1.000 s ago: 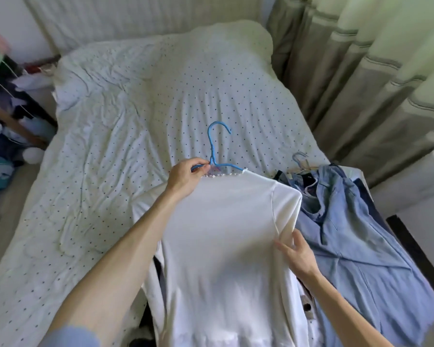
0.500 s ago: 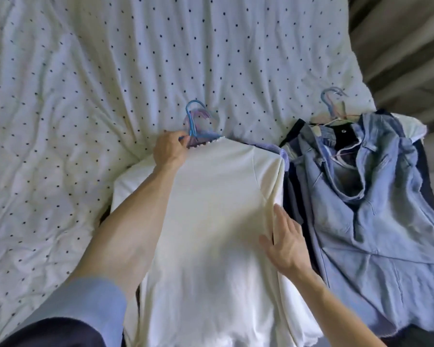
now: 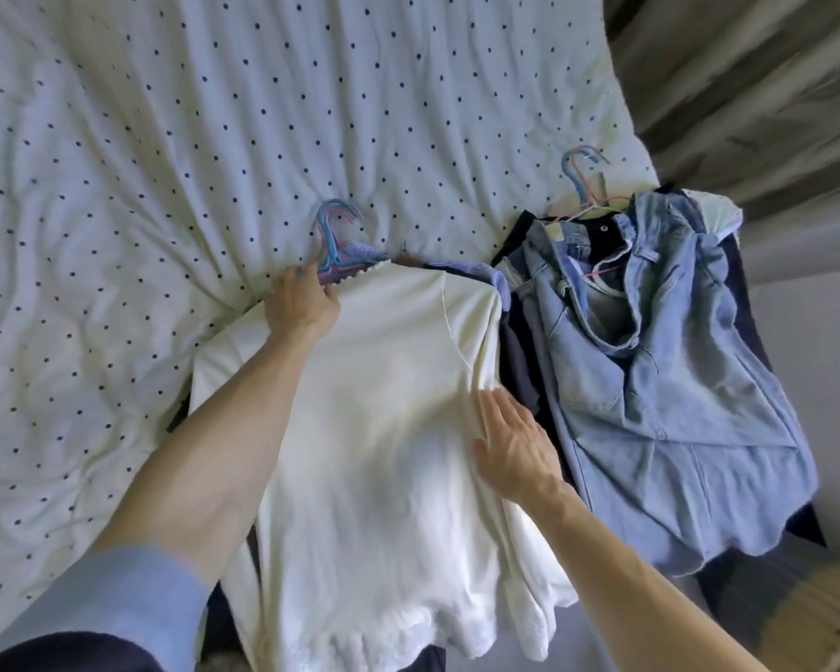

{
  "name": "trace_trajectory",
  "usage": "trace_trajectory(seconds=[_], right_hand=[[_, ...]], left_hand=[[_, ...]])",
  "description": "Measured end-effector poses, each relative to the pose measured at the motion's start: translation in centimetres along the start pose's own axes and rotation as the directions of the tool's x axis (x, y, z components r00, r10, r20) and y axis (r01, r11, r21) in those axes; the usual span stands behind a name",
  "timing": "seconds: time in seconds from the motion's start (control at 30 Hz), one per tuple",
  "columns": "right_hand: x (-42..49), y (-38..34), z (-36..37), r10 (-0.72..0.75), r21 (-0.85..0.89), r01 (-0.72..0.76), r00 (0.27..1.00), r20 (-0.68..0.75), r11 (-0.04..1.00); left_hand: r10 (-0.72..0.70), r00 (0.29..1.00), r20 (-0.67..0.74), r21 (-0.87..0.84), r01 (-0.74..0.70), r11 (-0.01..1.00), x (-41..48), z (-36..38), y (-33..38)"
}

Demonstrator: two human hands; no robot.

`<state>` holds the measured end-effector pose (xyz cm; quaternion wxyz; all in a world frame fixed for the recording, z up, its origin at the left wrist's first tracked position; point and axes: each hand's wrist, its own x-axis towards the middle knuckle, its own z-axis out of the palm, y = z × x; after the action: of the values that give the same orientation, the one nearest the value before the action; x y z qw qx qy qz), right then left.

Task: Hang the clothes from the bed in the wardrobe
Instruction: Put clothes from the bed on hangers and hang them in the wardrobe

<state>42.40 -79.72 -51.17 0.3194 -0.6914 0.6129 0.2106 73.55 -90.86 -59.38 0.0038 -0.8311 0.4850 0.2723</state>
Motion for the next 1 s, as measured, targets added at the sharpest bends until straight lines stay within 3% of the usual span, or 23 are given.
trace_trajectory(seconds=[0.1, 0.27, 0.5, 0.63, 0.77, 0.87, 1.0], right_hand=[[-3.4, 0.3, -2.0, 0.009, 0.005, -0.009, 1.000, -0.003, 1.000], [-11.1, 2.5, -4.4, 0.015, 0.072, -0.007, 0.992, -0.124, 0.997], [-25.2, 6.8, -3.8, 0.080, 0.181, -0.007, 0.911, -0.404, 0.983], [-34.2, 10.6, 0.0, 0.184, 0.254, -0.031, 0.775, -0.605, 0.967], [-43.2, 14.3, 5.5, 0.385, 0.411, -0.111, 0.626, -0.678, 0.905], [-50.1, 16.8, 10.9, 0.621, 0.598, -0.216, 0.460, -0.635, 0.771], [-58.4, 18.7, 18.0, 0.857, 0.807, -0.288, 0.196, -0.477, 0.516]], left_hand=[[0.022, 0.995, 0.099, 0.073, -0.029, 0.997, -5.7, -1.2, 1.6], [0.136, 0.951, 0.276, 0.034, -0.151, 0.988, -17.7, -2.3, 4.8], [0.434, 0.816, 0.381, 0.075, -0.495, 0.866, -33.4, -1.7, 10.7], [0.635, 0.659, 0.403, 0.153, -0.732, 0.664, -40.6, -0.7, 15.2], [0.772, 0.460, 0.439, 0.213, -0.888, 0.408, -47.7, 0.6, 19.2], [0.829, 0.259, 0.495, 0.214, -0.961, 0.173, -54.5, 2.3, 22.7], [0.825, -0.049, 0.563, 0.145, -0.977, -0.157, -65.0, 5.6, 27.6]])
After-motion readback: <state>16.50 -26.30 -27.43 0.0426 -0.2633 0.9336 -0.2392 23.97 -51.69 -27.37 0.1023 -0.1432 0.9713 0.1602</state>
